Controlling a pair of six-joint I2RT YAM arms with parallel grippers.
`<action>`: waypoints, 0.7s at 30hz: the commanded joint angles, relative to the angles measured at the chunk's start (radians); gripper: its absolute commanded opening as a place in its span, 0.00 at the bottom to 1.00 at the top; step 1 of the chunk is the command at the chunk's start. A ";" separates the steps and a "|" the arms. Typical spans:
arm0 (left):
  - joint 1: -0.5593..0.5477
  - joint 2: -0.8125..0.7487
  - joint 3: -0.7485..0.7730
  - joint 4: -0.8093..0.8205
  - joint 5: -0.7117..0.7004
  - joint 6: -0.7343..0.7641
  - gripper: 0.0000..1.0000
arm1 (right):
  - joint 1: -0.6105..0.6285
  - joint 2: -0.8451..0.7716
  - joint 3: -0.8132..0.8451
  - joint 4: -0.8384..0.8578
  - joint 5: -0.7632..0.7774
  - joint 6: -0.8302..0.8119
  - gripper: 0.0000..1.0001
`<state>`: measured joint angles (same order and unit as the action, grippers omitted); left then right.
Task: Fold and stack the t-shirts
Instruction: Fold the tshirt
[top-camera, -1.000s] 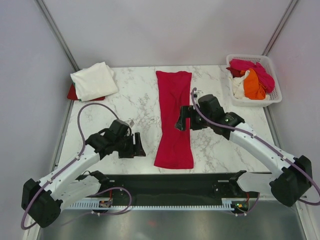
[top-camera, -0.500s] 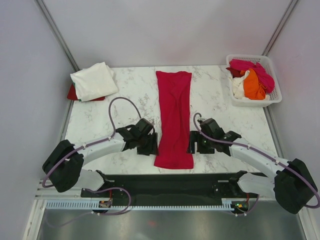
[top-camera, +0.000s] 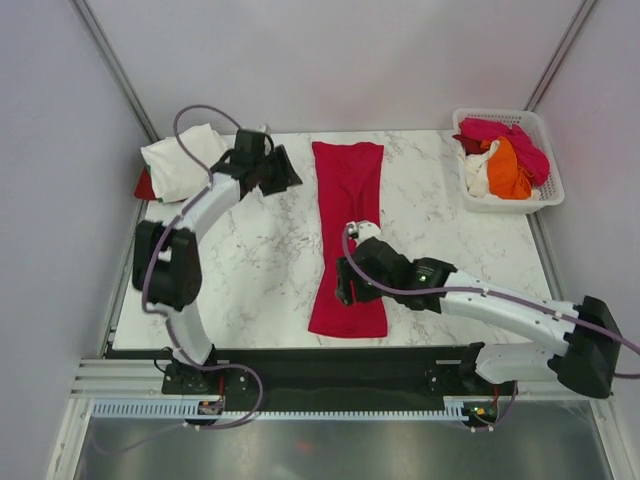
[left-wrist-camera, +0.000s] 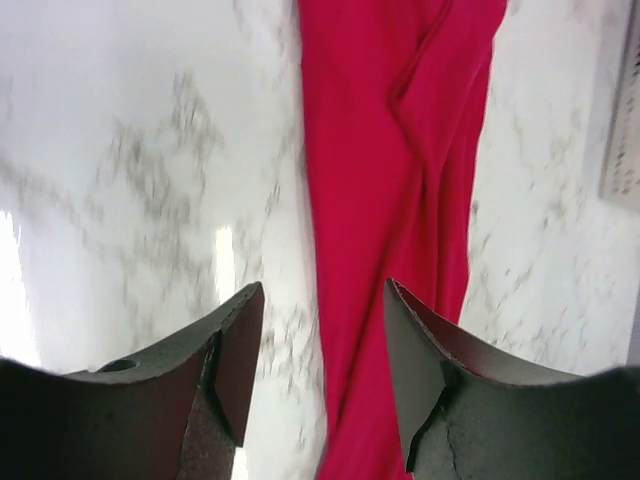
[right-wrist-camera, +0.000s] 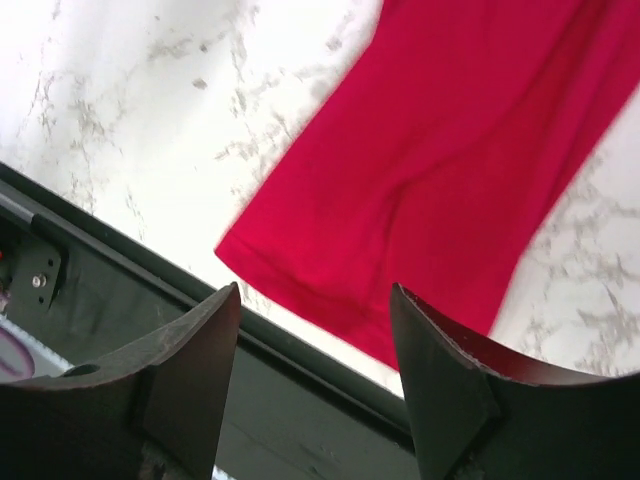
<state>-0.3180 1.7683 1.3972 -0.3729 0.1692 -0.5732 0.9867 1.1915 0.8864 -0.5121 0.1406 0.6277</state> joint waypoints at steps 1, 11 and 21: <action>0.046 0.272 0.257 0.020 0.226 0.111 0.58 | 0.090 0.175 0.124 -0.009 0.193 0.003 0.68; 0.094 0.871 1.080 -0.064 0.349 0.066 0.57 | 0.242 0.477 0.414 -0.101 0.278 -0.005 0.61; 0.071 1.008 1.175 -0.035 0.285 0.027 0.49 | 0.277 0.439 0.385 -0.164 0.318 0.053 0.72</action>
<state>-0.2317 2.7560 2.5156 -0.4248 0.4500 -0.5262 1.2652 1.6859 1.2579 -0.6369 0.3920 0.6456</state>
